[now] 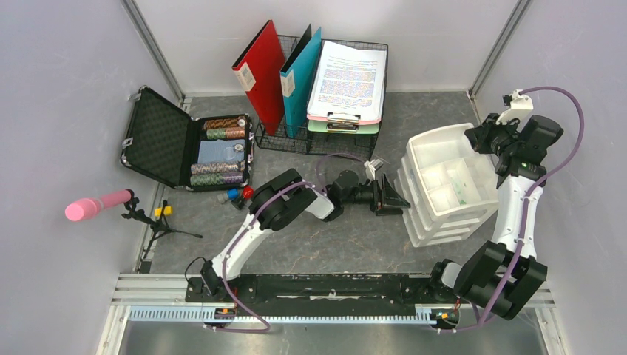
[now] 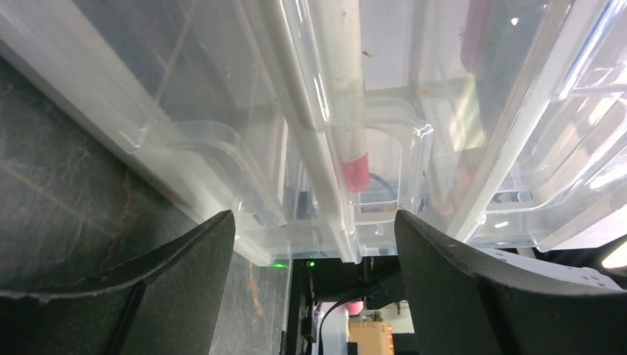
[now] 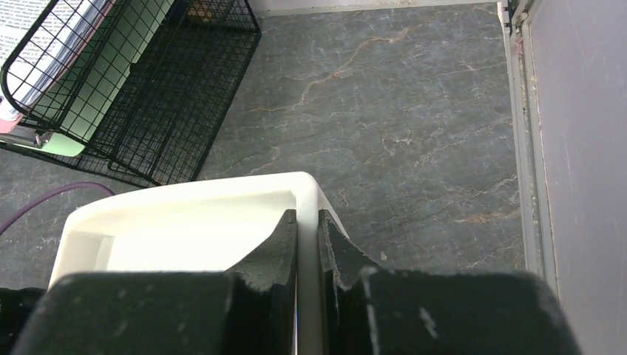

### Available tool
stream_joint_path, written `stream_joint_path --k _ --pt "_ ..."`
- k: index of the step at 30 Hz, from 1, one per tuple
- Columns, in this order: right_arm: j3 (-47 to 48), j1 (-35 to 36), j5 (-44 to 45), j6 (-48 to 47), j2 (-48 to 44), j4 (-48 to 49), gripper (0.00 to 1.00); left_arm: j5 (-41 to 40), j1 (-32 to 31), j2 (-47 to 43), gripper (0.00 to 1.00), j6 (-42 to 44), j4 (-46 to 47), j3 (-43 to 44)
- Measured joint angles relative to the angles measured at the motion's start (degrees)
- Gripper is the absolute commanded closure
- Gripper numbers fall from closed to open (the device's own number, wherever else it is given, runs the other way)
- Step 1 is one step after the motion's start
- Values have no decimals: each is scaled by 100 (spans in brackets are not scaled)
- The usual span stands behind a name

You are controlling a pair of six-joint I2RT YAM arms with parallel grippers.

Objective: Organize the desk
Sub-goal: Open the drawer in the storage box.

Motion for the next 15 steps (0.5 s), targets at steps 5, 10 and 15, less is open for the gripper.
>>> stream_joint_path --k 5,10,15 --pt "-20 0 -9 2 0 37 100 35 -44 315 16 -466 555 245" --pt "-55 0 -17 4 0 68 100 74 -66 658 18 -944 1141 439" --pt "-66 0 -15 0 -7 83 100 61 -81 826 22 -1296 1486 498"
